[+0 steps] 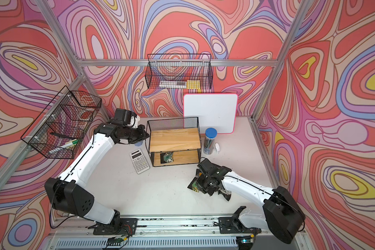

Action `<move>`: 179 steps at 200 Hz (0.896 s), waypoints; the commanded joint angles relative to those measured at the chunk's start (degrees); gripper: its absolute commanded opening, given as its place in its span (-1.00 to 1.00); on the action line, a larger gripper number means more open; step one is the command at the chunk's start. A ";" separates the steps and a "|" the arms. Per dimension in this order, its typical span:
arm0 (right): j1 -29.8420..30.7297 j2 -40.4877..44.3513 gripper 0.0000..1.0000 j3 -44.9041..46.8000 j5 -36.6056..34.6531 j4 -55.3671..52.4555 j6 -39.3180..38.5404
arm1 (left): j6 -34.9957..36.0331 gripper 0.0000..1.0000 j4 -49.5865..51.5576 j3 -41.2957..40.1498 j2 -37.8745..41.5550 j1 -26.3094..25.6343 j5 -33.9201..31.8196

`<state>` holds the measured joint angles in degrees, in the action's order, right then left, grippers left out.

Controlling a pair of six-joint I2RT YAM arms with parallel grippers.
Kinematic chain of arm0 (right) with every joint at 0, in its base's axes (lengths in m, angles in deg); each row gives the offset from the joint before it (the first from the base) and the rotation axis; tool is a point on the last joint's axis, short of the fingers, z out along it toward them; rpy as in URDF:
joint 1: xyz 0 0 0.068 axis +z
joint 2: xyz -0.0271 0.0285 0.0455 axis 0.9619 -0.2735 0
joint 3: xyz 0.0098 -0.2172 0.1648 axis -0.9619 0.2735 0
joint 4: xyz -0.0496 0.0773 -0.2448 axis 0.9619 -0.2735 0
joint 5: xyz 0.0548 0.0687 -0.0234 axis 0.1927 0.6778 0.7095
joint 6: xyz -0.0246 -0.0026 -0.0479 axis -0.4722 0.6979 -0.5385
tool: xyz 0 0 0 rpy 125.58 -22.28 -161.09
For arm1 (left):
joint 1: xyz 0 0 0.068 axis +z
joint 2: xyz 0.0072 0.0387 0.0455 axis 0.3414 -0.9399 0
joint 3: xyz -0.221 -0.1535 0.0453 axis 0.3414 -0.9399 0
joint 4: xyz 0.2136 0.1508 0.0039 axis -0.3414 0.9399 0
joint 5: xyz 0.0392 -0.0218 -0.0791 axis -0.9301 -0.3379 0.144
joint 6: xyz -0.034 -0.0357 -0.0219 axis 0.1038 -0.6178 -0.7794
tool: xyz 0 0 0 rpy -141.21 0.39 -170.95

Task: Remove the tea bags from the shelf
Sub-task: Place the tea bag at the center of the board.

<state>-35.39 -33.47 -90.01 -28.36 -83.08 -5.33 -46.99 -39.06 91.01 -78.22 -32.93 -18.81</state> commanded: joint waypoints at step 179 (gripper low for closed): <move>4.88 -1.44 -0.27 -5.60 0.03 29.71 -5.03 | -1.01 -1.00 -1.48 0.30 -0.67 0.14 1.16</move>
<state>-32.68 -31.64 -94.64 -29.60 -69.38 -8.04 -47.19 -39.10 91.01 -78.22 -32.89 -18.70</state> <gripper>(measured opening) 0.381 0.085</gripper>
